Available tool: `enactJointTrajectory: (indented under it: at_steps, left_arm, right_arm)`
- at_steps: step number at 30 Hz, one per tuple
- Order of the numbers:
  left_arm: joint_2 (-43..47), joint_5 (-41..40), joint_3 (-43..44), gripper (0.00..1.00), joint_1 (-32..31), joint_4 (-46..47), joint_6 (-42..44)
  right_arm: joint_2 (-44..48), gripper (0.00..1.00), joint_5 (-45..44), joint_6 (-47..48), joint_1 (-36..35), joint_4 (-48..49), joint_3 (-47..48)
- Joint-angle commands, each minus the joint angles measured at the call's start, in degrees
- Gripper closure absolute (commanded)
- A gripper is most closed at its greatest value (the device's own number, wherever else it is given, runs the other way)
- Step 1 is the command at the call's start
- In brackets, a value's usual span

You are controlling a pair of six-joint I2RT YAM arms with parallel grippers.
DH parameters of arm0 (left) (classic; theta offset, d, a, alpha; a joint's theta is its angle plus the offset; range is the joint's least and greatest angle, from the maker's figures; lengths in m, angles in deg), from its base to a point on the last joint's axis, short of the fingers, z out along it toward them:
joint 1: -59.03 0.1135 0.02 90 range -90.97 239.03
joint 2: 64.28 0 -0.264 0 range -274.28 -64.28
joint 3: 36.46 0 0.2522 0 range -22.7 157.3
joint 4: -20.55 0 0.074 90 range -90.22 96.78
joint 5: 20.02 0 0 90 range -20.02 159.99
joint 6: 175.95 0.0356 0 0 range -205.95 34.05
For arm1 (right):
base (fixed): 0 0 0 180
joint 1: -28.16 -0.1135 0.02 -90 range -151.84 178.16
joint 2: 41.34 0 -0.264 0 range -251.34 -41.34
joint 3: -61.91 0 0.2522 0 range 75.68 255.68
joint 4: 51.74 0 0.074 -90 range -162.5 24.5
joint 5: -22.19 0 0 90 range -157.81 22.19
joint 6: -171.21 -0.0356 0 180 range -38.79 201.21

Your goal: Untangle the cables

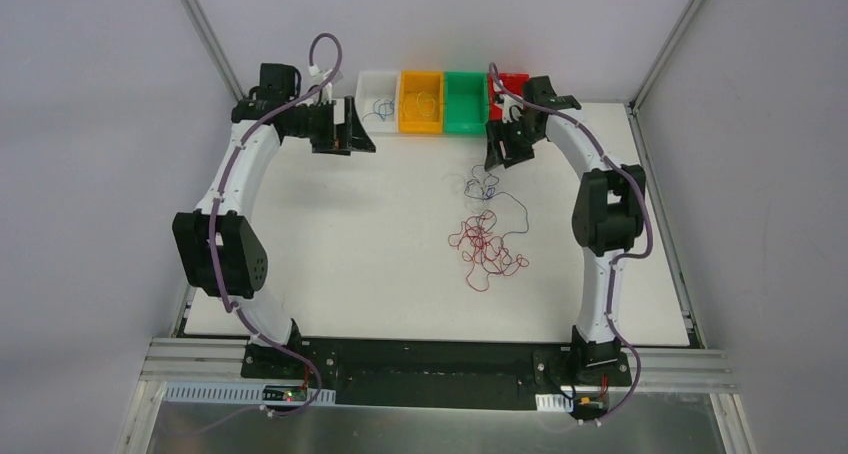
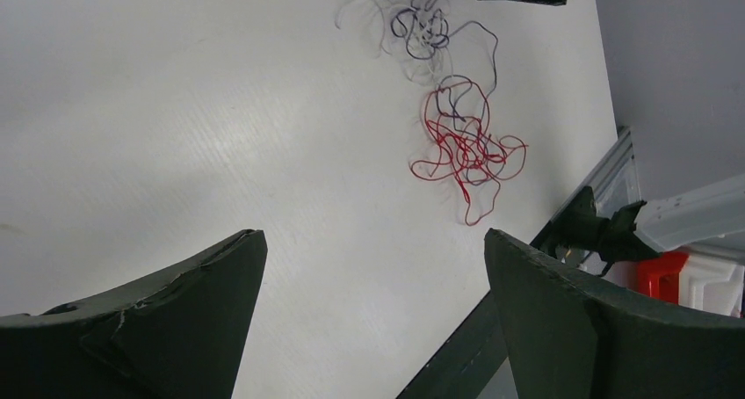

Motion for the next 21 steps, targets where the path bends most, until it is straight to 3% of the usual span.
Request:
enactJointTrajectory:
  at_steps: [1,5,9,12,16,21]
  left_arm:
    - [-0.7,4.6,-3.8,0.01,-5.7,-0.2,3.0]
    - [-2.6,4.8,-8.4,0.1,-16.6,4.3,5.5]
    - [-4.9,3.8,-13.6,0.2,-24.4,20.9,1.6]
    - [-9.2,2.5,-14.1,0.27,-28.2,30.0,-2.1]
    - [-15.8,0.6,-11.3,0.36,-32.4,35.2,-3.6]
    - [-21.1,-0.7,-10.6,0.36,-34.6,37.8,-6.1]
  right_arm:
    - [9.6,0.37,6.9,5.7,1.0,-9.8,-5.7]
    - [17.8,0.36,8.4,4.8,1.6,-11.0,-16.1]
    - [24.1,0.35,11.3,0.0,2.3,-12.7,-23.0]
    - [28.2,0.35,14.5,-5.1,2.0,-10.0,-29.9]
    - [30.5,0.36,14.1,-8.6,1.5,-6.1,-36.4]
    - [30.0,0.36,13.7,-10.7,1.5,-2.6,-40.7]
